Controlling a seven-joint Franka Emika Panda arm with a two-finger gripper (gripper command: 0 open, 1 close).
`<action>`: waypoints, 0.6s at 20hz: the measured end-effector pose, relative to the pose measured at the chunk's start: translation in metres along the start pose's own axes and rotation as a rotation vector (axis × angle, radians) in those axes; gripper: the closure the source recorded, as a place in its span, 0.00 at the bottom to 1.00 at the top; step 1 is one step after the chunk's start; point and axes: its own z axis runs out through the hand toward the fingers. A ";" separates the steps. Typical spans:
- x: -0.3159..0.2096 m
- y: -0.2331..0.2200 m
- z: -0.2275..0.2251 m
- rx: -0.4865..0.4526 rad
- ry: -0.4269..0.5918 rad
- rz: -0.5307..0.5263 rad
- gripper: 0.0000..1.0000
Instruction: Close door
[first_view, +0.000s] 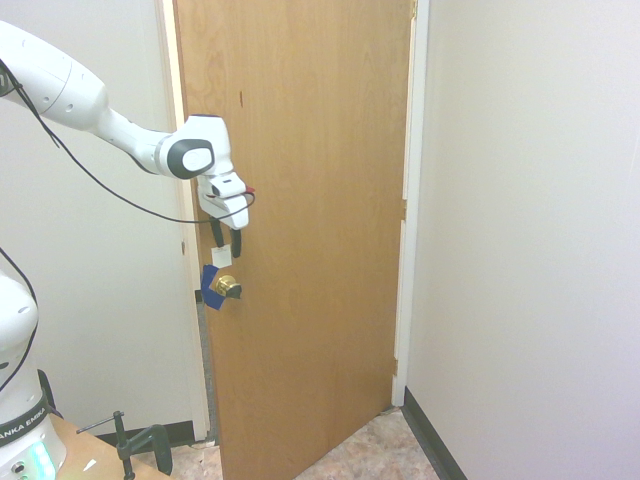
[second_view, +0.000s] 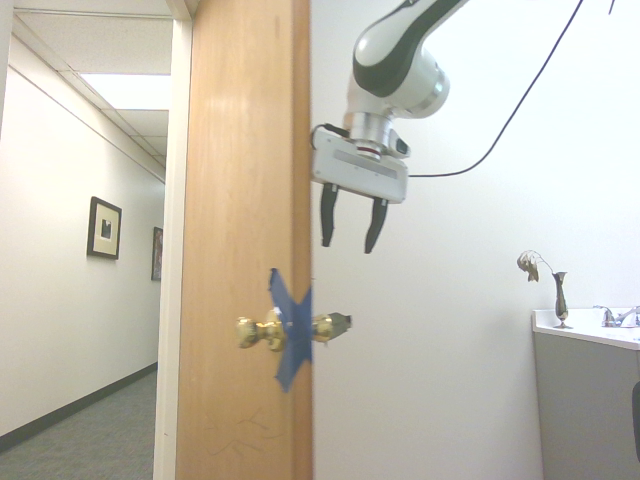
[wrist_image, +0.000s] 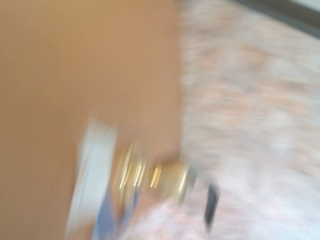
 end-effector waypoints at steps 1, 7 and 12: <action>-0.051 -0.030 0.004 -0.001 0.003 -0.065 0.00; -0.139 -0.083 0.014 -0.040 -0.030 -0.205 0.00; -0.077 -0.001 -0.017 -0.076 -0.018 -0.147 0.00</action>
